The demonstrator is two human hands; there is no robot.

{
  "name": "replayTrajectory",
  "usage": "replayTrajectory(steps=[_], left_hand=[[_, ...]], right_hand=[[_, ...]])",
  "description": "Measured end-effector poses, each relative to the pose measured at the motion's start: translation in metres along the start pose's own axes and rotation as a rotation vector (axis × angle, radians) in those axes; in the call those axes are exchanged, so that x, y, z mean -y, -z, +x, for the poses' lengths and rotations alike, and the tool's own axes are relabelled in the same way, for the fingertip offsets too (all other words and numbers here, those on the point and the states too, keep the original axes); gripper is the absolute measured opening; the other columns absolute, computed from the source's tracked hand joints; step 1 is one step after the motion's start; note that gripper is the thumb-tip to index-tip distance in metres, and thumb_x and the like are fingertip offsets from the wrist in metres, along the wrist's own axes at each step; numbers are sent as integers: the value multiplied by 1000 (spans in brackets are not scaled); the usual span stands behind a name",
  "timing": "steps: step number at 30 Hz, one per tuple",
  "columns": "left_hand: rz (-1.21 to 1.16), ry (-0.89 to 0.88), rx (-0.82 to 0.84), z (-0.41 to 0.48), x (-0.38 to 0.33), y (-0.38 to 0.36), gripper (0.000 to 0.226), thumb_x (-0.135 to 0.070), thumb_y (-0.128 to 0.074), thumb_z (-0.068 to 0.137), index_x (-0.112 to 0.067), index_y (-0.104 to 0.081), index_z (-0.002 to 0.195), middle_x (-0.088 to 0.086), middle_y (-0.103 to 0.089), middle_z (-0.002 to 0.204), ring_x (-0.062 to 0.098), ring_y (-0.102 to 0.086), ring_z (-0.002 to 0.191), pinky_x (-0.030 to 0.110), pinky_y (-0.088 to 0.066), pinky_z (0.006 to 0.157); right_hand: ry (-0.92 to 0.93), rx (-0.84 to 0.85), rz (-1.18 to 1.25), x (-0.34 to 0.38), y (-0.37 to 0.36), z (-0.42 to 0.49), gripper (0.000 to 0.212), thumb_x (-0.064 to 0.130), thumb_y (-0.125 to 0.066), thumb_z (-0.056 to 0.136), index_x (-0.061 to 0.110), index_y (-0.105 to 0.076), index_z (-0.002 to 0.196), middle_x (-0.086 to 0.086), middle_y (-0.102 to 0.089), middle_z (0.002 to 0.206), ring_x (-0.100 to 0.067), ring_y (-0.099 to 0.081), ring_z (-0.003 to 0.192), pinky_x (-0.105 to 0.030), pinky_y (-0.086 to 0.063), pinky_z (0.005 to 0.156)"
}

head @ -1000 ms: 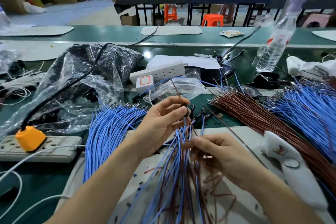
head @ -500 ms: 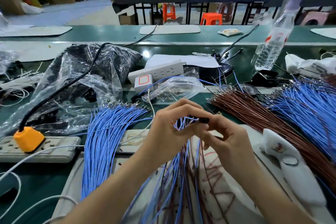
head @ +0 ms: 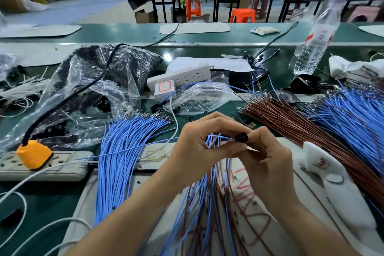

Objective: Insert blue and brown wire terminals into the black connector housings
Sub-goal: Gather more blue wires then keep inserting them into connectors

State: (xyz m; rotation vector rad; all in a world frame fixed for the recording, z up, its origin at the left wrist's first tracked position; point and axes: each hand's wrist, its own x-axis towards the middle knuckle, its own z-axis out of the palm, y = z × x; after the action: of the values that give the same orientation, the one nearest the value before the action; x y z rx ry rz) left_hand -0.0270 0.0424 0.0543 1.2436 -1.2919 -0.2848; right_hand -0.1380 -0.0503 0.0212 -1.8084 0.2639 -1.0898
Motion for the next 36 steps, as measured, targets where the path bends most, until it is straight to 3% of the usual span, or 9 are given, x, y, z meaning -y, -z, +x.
replayTrajectory(steps=[6,13,17,20,22,25,31,33,36], left_hand=[[-25,56,14,-1,2,0,25,-5,-76,73,-15,-68,94,3,-66,90,17,-64,84,32,-52,82],[-29,59,26,-1,4,0,24,-3,-75,73,-14,-67,94,0,-65,89,17,-64,84,31,-51,83],[-32,66,21,-1,4,0,23,-1,-75,73,-11,-67,92,5,-65,89,20,-64,84,33,-52,83],[-38,78,24,-2,4,-1,24,-1,-75,72,-10,-66,92,7,-66,89,19,-64,85,32,-52,83],[-48,83,23,-2,4,-2,25,1,-74,72,-11,-66,92,4,-65,87,17,-64,84,29,-52,82],[-42,79,28,-2,4,-2,26,2,-75,71,-13,-66,90,-2,-65,85,15,-64,81,29,-52,80],[-26,119,24,-2,8,-1,24,0,-75,72,-15,-66,89,4,-66,83,19,-63,77,29,-54,75],[-67,157,9,0,10,1,22,-1,-72,75,-16,-64,88,9,-67,86,23,-64,79,29,-54,77],[-126,203,-2,2,15,6,18,-6,-67,80,-18,-59,90,13,-70,91,30,-65,89,43,-52,86]], right_hand=[[-34,34,0,-3,0,0,19,10,-65,78,26,-55,75,16,-61,72,-1,-57,66,-13,-47,62],[-10,62,-6,-4,1,1,22,6,-65,78,25,-55,74,18,-59,71,1,-55,65,-7,-42,60],[-44,103,12,-5,2,3,13,8,-65,80,18,-58,76,9,-63,76,-6,-59,71,-16,-49,63],[-67,118,-26,-6,2,3,8,17,-63,80,20,-57,76,12,-60,73,-7,-53,63,-25,-46,54],[-89,116,-15,-6,1,4,12,19,-62,78,25,-53,72,10,-57,66,-7,-50,55,-24,-42,50],[-107,117,32,-8,-2,3,22,2,-61,77,22,-53,71,-2,-60,68,-11,-60,53,-18,-48,50],[-180,141,-7,-16,-3,2,11,5,-64,76,12,-55,74,-2,-63,66,-16,-62,54,-20,-48,52],[-247,166,-40,-18,-1,3,13,4,-71,81,10,-59,79,-6,-65,70,-24,-61,61,-32,-51,58],[-298,182,-99,-15,5,12,38,-10,-64,79,27,-61,89,2,-68,82,-16,-64,76,-25,-50,68]])
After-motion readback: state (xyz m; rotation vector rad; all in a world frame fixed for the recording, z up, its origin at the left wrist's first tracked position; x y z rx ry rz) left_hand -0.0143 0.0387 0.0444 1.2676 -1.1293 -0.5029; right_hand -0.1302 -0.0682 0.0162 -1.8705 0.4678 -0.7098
